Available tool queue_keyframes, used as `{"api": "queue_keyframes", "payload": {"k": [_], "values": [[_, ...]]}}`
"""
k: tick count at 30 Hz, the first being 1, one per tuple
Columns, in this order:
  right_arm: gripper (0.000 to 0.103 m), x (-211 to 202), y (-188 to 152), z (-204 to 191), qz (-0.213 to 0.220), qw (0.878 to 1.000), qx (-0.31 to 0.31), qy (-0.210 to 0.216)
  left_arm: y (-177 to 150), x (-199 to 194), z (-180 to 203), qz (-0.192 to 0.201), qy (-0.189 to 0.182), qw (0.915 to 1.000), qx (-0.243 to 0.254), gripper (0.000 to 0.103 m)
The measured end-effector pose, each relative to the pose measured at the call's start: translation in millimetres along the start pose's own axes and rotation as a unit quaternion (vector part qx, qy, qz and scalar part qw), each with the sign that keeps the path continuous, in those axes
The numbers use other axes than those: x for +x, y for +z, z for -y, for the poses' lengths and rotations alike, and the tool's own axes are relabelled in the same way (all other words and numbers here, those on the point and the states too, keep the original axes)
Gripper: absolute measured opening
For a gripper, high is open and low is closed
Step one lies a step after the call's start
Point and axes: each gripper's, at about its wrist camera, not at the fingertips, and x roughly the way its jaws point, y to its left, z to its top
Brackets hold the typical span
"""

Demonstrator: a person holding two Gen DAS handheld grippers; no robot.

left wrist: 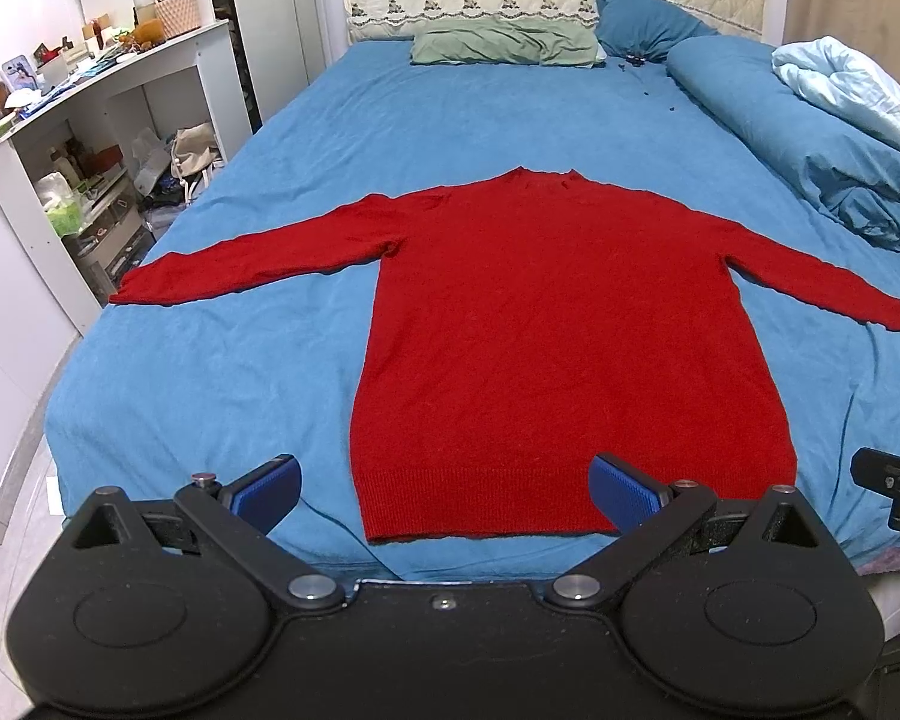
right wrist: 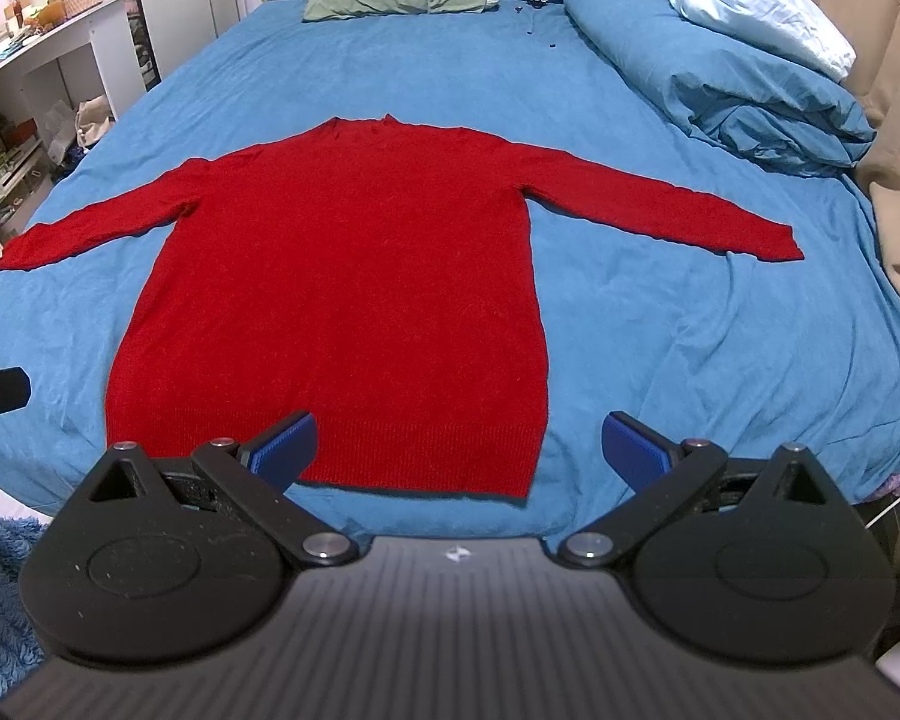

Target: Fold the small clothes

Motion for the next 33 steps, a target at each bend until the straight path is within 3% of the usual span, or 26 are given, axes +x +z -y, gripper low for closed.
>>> {"api": "queue_keyframes", "payload": {"k": [33], "values": [[0.103,-6.1,6.3,-2.6,0.004,1.000,-0.001,-0.002,1.0,-3.8,2.1,0.005,0.000,1.0000,0.001,0.103]]}}
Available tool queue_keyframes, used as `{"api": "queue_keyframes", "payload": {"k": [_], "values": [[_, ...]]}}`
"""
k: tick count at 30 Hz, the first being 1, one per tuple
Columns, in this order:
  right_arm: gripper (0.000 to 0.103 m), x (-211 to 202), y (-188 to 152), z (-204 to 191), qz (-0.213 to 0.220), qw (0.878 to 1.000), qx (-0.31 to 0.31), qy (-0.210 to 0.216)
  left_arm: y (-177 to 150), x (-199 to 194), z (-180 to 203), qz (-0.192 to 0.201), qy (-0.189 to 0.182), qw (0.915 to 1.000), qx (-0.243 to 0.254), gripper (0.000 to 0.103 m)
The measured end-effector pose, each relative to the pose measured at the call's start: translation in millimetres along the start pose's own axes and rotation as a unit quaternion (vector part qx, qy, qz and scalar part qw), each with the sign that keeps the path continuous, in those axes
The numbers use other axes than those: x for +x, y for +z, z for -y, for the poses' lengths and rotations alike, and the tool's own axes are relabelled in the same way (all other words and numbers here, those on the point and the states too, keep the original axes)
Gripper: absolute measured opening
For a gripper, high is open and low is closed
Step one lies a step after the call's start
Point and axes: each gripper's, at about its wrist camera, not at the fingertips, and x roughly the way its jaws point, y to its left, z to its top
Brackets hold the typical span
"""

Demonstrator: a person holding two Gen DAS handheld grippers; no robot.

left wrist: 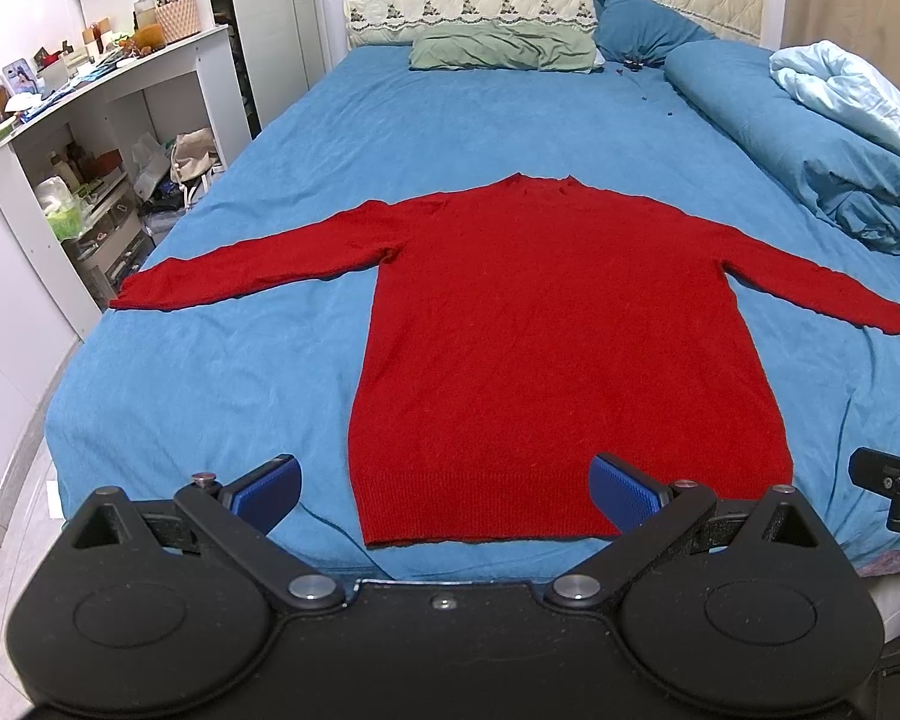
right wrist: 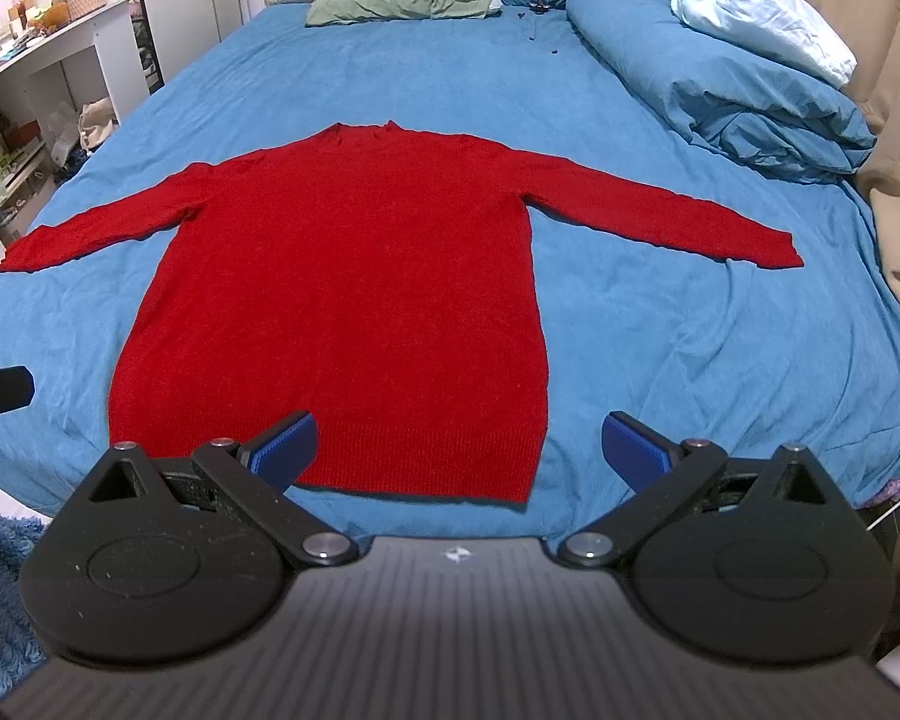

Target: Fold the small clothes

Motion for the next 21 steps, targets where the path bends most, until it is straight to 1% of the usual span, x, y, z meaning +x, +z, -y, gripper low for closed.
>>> {"api": "queue_keyframes", "payload": {"k": [17,21], "values": [[0.103,-1,1,-1,0.004,1.000,0.001,0.002,0,-5,0,0.006,0.000,1.0000,-0.001,0.103],[0.103,-3,2,0,0.006,1.000,0.001,0.002,4,-10,-1,0.011,0.000,0.9999,-0.002,0.103]]}}
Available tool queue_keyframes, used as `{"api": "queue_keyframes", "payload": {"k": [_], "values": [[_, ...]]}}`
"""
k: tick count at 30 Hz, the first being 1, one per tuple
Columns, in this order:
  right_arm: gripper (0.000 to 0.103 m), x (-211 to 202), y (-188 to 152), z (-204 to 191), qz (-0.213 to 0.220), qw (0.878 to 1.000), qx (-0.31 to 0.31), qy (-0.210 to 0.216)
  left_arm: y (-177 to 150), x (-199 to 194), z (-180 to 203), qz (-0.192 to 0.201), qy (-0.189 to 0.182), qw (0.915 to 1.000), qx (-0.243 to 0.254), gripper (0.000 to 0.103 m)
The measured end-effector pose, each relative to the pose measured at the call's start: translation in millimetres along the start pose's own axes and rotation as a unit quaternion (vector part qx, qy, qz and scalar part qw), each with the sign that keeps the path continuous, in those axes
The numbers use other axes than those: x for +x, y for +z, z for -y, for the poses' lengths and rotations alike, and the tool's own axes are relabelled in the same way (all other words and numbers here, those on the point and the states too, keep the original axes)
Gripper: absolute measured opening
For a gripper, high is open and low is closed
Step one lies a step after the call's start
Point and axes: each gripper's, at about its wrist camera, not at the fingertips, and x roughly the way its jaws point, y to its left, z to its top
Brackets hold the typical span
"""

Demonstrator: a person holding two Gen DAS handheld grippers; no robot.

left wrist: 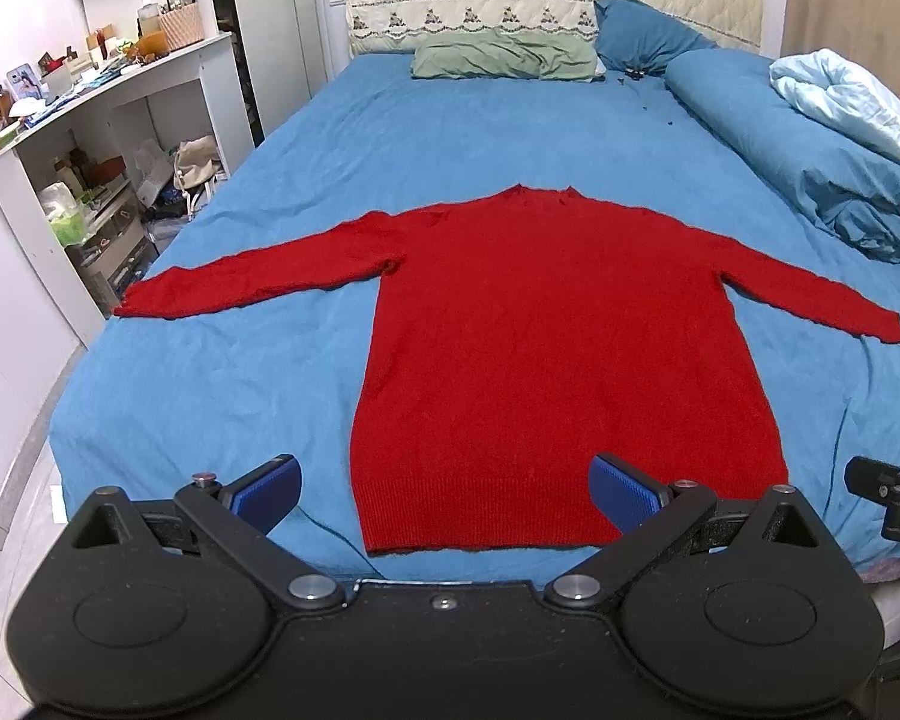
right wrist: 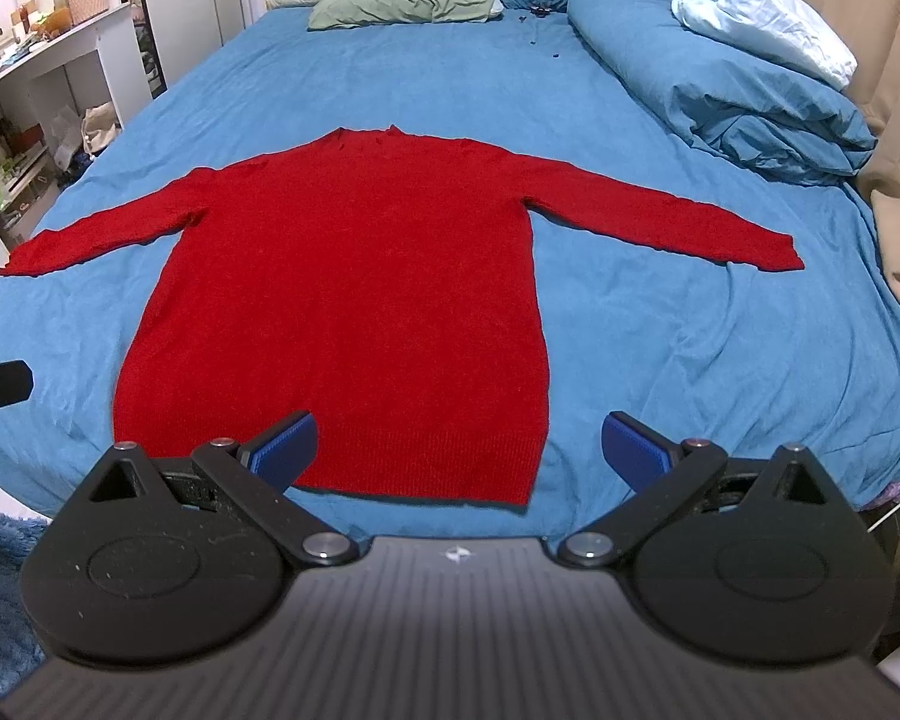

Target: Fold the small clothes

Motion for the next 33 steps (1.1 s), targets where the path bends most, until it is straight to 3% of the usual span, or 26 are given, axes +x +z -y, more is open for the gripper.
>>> {"api": "queue_keyframes", "payload": {"k": [7,11,16,21,27,33], "values": [[0.103,-19,15,26,0.046,0.998,0.044,-0.018,40,-21,12,0.061,-0.010,0.9977,0.029,0.103],[0.103,-29,36,60,0.077,0.992,0.087,-0.040,80,-25,27,0.101,-0.033,0.9931,0.050,0.103],[0.103,-23,64,118,0.102,0.981,0.146,-0.077,139,1,53,0.121,-0.083,0.9872,0.062,0.103],[0.103,14,83,178,0.109,0.965,0.211,-0.109,192,60,96,0.116,-0.110,0.9824,0.097,0.103],[0.103,89,92,240,0.117,0.949,0.262,-0.132,236,153,149,0.091,-0.144,0.9766,0.131,0.103],[0.103,183,95,300,0.111,0.928,0.336,-0.117,258,260,191,0.042,-0.181,0.9754,0.119,0.103]]}}
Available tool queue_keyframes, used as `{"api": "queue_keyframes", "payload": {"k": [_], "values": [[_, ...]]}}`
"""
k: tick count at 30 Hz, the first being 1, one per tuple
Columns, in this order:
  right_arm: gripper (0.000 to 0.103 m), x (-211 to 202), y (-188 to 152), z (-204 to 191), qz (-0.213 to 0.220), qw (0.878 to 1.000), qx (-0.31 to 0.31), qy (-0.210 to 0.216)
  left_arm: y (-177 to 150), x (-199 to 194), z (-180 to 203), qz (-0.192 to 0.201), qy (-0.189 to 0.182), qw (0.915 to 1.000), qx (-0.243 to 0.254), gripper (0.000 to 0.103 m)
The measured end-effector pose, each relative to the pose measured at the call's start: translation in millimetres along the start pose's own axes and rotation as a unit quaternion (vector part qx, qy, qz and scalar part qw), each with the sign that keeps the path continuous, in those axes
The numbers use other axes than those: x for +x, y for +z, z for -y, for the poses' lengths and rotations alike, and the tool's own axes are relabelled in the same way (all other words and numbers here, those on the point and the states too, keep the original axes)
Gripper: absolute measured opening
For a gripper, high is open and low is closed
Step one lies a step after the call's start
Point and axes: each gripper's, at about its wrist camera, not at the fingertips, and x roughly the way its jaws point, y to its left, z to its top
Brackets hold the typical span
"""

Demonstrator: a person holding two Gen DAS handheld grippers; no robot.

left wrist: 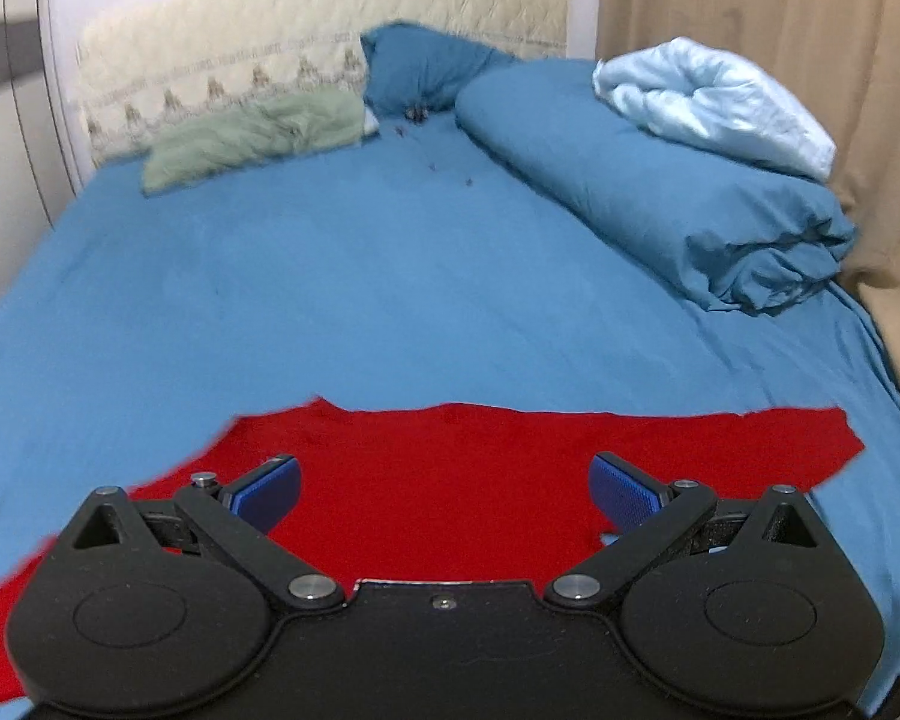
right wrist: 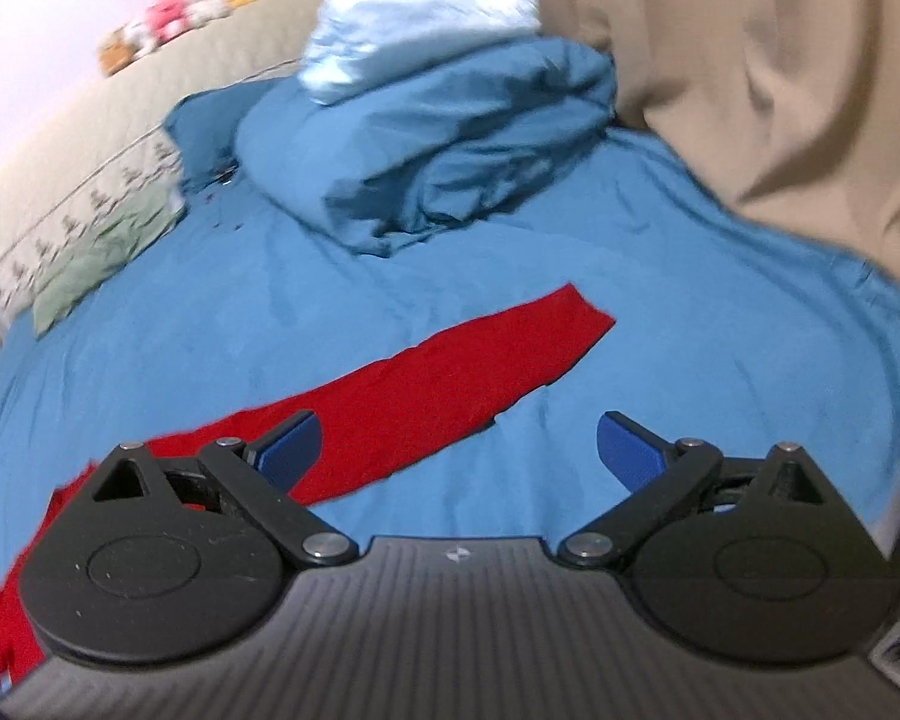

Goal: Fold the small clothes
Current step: 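Grasp the sweater's sleeve cuff with the right tool and lift it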

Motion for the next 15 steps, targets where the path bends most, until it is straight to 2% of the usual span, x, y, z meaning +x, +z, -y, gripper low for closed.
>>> {"api": "queue_keyframes", "payload": {"k": [3,6,11,13,15], "values": [[0.103,50,-4,10,0.000,1.000,0.011,-0.019,0,56,-5,-0.028,-0.009,0.9994,-0.020,0.103],[0.101,97,-10,21,-0.012,0.999,0.028,-0.033,-7,104,-6,-0.056,-0.007,0.9983,-0.014,0.103],[0.086,152,-21,35,-0.016,0.998,0.050,-0.042,-26,161,-10,-0.087,0.001,0.9961,-0.006,0.103],[0.076,168,-23,36,-0.015,0.998,0.050,-0.047,-33,176,-13,-0.098,0.004,0.9952,-0.008,0.103],[0.071,181,-24,36,-0.009,0.997,0.051,-0.060,-40,190,-13,-0.110,0.004,0.9939,-0.007,0.103]]}}
